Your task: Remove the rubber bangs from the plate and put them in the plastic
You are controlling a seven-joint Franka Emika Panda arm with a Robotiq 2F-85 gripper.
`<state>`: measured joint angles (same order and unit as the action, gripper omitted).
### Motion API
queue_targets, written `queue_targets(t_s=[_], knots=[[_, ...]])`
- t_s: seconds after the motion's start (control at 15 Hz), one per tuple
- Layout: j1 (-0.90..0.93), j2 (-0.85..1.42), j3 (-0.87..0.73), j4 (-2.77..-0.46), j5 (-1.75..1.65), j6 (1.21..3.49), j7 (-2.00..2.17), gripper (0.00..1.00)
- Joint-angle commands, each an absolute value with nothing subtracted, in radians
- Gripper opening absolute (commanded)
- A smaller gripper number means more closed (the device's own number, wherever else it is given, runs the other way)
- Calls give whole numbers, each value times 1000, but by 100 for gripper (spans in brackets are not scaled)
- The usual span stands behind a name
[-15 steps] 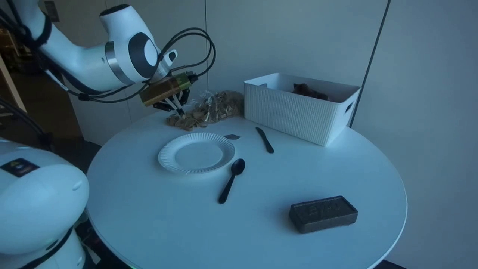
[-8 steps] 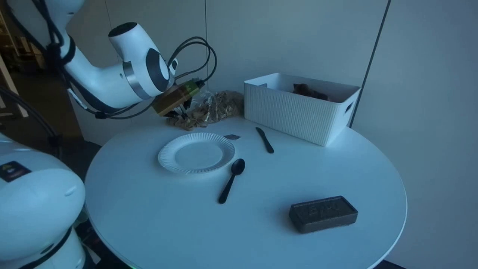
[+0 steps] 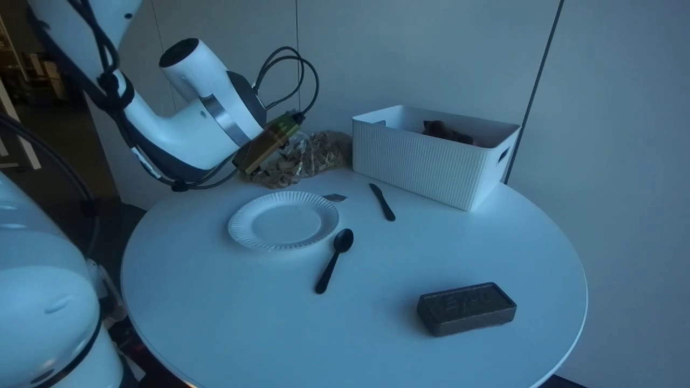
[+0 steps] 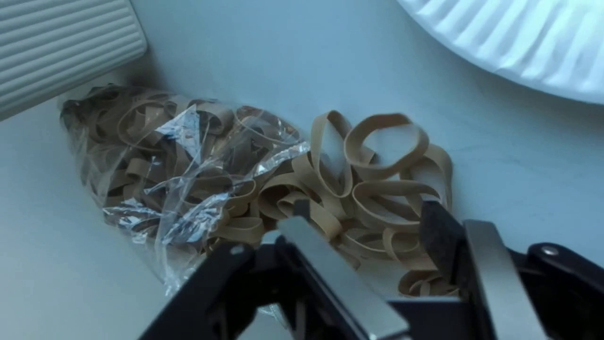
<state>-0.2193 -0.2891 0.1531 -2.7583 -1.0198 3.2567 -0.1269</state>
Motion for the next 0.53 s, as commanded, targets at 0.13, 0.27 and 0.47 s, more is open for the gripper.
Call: queue_targets(t_s=[0.13, 0.27, 0.47], knots=[[-300, -328, 172, -2758, -1200, 3339, 37, 100], [-317, -388, 189, -2757, -1233, 3242, 171, 100], [-287, -436, 158, -2754, -1305, 3168, 383, 100]])
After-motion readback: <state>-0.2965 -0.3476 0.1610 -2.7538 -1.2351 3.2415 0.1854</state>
